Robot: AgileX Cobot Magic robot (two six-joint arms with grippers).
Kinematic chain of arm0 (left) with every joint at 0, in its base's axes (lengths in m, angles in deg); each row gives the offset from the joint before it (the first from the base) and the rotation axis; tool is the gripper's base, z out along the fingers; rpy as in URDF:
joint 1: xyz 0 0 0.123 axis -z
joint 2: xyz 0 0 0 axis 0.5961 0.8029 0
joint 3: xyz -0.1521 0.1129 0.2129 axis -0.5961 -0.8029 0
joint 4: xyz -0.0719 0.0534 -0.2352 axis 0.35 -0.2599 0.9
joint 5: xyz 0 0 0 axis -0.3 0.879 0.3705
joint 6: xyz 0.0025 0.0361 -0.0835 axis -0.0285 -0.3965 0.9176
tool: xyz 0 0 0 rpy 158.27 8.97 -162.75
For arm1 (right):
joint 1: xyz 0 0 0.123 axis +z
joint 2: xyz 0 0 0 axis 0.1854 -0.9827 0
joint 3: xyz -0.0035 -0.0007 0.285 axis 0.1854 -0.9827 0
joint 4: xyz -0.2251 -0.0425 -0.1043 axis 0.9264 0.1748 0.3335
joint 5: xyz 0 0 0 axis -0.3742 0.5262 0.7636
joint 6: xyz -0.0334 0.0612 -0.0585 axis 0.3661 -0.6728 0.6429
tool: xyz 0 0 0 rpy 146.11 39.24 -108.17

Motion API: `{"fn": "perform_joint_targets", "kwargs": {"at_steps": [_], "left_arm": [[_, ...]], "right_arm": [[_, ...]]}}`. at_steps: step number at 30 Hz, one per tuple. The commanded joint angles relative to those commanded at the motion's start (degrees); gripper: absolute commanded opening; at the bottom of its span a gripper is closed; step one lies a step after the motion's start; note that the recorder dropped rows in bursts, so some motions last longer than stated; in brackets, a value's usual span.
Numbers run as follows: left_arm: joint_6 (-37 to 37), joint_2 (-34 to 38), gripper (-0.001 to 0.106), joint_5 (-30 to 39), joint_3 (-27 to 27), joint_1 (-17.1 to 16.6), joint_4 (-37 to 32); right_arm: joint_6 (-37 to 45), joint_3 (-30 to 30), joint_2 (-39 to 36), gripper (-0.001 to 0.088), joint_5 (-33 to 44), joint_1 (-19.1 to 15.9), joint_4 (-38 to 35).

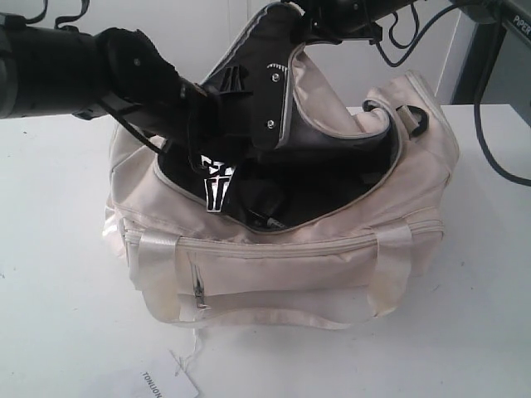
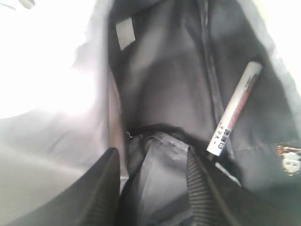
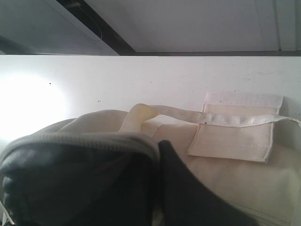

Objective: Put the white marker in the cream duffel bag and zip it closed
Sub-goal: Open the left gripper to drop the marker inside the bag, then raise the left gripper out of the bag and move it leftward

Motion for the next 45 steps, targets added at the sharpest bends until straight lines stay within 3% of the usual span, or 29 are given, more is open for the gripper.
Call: {"fn": "perform_joint_targets", "kwargs": {"at_steps": [5, 15, 26, 37, 45], "left_arm": [[6.1, -1.4, 0.039, 0.3, 0.0, 0.0, -0.1], [14.9, -3.6, 0.0, 5.5, 0.0, -1.3, -2.6], [28.9, -5.3, 0.0, 11.9, 0.0, -6.1, -4.4], [39.3, -9.2, 0.0, 12.9, 0.0, -7.2, -4.5], [52.5, -10.2, 0.0, 17.2, 0.0, -13.2, -4.5]], "right_arm": [[0.0, 0.0, 0.0, 0.0, 0.0, 0.0, 0.0], [0.0, 0.0, 0.0, 0.0, 0.0, 0.0, 0.0], [0.0, 0.0, 0.0, 0.0, 0.0, 0.0, 0.0], [0.0, 0.0, 0.0, 0.0, 0.0, 0.0, 0.0], [0.0, 0.0, 0.0, 0.0, 0.0, 0.0, 0.0]]}}
